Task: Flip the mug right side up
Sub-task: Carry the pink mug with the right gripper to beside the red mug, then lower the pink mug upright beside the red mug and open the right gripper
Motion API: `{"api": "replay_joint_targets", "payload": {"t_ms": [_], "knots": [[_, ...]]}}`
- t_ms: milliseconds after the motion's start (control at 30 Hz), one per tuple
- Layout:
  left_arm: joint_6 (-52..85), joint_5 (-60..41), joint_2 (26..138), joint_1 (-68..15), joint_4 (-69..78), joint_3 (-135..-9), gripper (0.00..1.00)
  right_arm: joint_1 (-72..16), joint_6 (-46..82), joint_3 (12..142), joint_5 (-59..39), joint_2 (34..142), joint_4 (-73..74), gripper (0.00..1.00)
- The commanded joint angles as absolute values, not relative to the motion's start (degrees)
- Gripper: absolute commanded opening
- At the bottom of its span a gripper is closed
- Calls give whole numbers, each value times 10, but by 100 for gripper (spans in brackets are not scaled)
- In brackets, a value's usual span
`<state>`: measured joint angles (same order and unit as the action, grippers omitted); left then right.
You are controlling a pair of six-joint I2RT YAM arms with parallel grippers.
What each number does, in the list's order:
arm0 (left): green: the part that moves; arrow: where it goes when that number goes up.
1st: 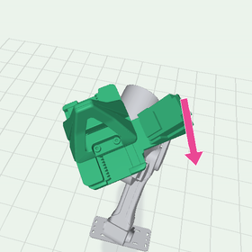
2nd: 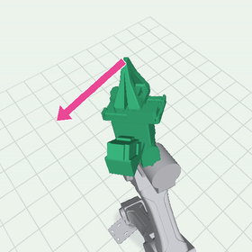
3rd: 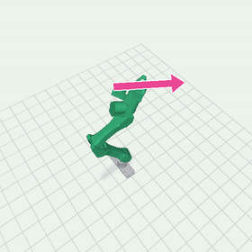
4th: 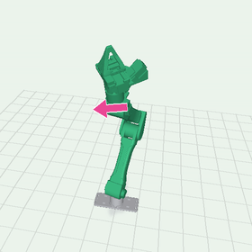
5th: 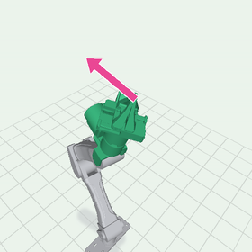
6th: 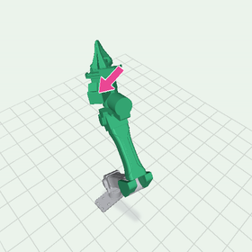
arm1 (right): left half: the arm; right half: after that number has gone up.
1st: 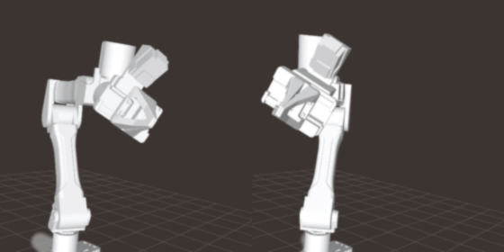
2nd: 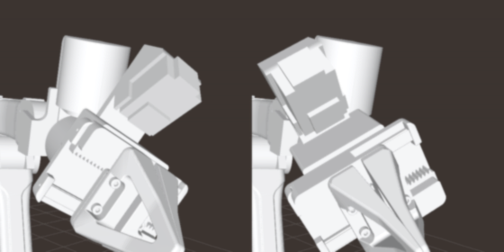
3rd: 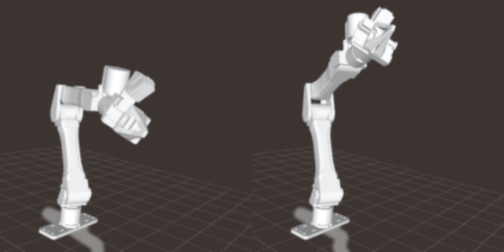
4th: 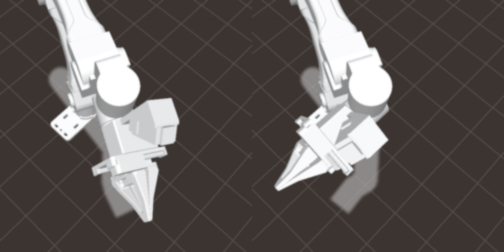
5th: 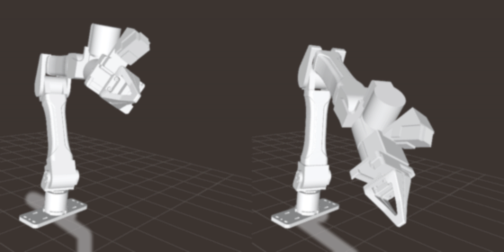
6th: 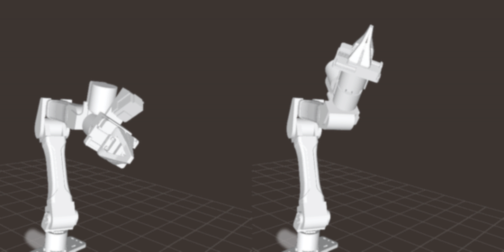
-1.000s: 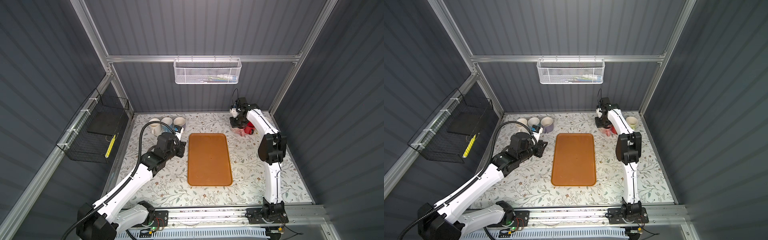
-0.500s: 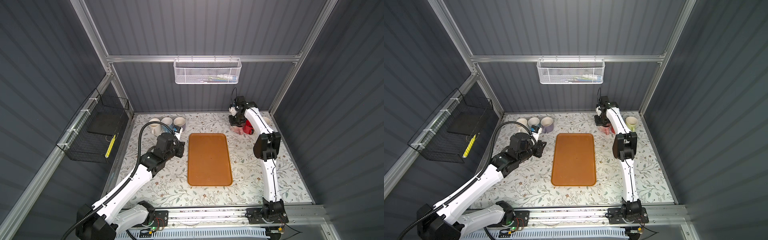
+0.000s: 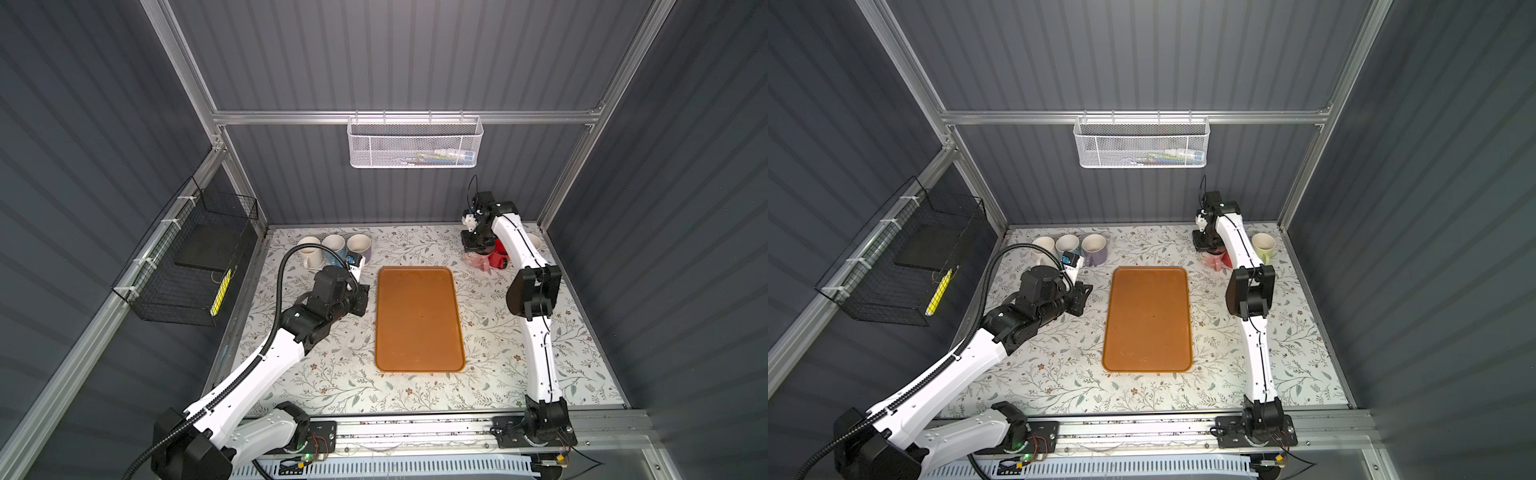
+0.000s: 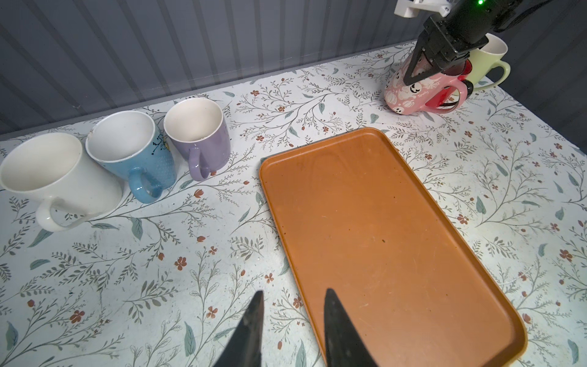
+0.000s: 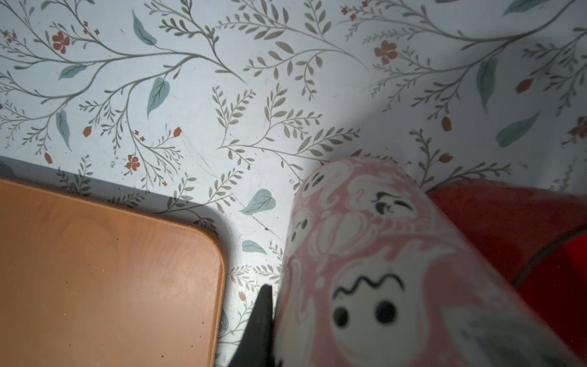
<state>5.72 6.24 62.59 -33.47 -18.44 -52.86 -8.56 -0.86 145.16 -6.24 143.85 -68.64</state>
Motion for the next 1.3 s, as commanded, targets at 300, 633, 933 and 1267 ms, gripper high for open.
{"api": "replay_joint_targets", "payload": {"t_ms": [300, 633, 933, 1267], "knots": [[53, 61, 625, -339, -191, -537, 32, -93, -16, 1475, -69, 1445, -684, 0], [54, 61, 620, -339, -190, -527, 32, -96, -19, 1474, -68, 1448, -678, 7], [54, 61, 618, -338, -191, -528, 32, -97, -21, 1474, -63, 1454, -678, 12], [54, 61, 617, -339, -193, -529, 31, -97, -25, 1474, -55, 1457, -674, 23]]}}
